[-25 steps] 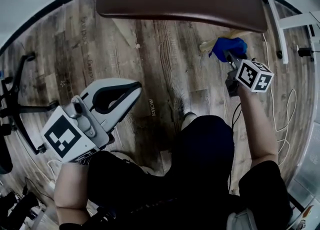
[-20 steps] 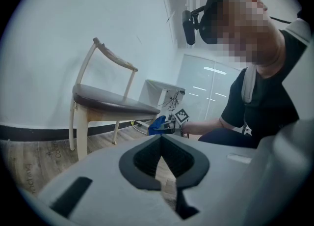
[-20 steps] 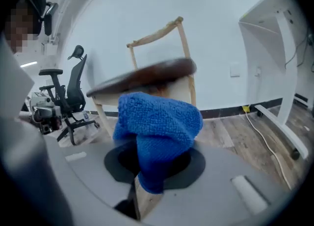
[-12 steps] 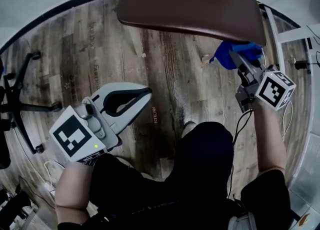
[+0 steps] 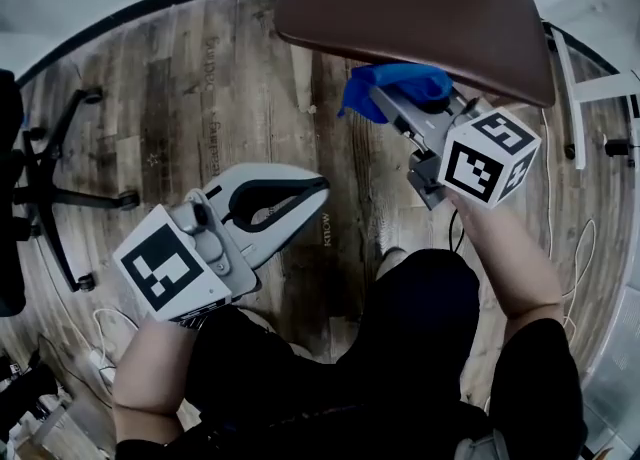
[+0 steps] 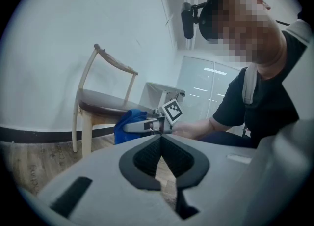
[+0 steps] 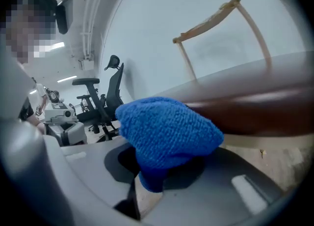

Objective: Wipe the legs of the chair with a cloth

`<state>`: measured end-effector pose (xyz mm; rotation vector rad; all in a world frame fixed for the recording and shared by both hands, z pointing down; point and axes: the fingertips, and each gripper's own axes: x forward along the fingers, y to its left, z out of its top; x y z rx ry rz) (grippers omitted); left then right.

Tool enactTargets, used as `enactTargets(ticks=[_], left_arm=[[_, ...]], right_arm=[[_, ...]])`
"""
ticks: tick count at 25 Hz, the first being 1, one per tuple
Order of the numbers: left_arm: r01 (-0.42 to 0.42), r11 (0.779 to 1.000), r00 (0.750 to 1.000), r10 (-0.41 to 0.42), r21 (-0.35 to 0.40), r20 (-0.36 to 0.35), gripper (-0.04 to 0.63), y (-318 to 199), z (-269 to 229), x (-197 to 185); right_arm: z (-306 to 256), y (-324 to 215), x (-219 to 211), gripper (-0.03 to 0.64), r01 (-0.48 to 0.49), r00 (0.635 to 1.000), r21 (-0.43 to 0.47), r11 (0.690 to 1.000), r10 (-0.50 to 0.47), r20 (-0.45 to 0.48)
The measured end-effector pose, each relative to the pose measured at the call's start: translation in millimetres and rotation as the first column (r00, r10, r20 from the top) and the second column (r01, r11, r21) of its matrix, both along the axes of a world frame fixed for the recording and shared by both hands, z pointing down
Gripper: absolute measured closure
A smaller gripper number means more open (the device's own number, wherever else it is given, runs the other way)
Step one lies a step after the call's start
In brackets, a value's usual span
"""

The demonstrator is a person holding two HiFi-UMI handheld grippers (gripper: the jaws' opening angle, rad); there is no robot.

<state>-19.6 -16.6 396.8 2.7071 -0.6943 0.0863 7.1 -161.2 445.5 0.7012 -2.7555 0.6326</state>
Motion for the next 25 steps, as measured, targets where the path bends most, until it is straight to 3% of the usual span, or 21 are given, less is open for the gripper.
enactTargets(ticks=[9,15,20,25], left_arm=[[0.028,1.0,0.999,-0.028,-0.005,-0.025,0.595,-0.1,-3.6,-12.5],[0.037,0.999,0.998,-0.038,-0.015,-0.059,0.595,2.1,-8.2,-21.3],[0.051,0.998,0.996,-0.053,-0.035,-0.067,0.595,0.8,-4.7,-29.0],[0.066,0.996,0.995,-0.07,-0.062,-0.066,0.595,-1.7,0.1,-36.8]], right_arm=[[17.6,-0.5,-70.6,0.531,0.079,0.997,0.073,0.994,-0.077,-0.024],[39.3,-5.9,-83.5,0.529,0.088,0.995,0.075,0.993,-0.085,-0.045],[75.0,-9.3,-85.6,0.529,0.083,0.995,0.018,0.996,-0.082,-0.052],[90.9,-11.6,-85.3,0.531,0.09,0.996,0.033,0.995,-0.09,0.02]])
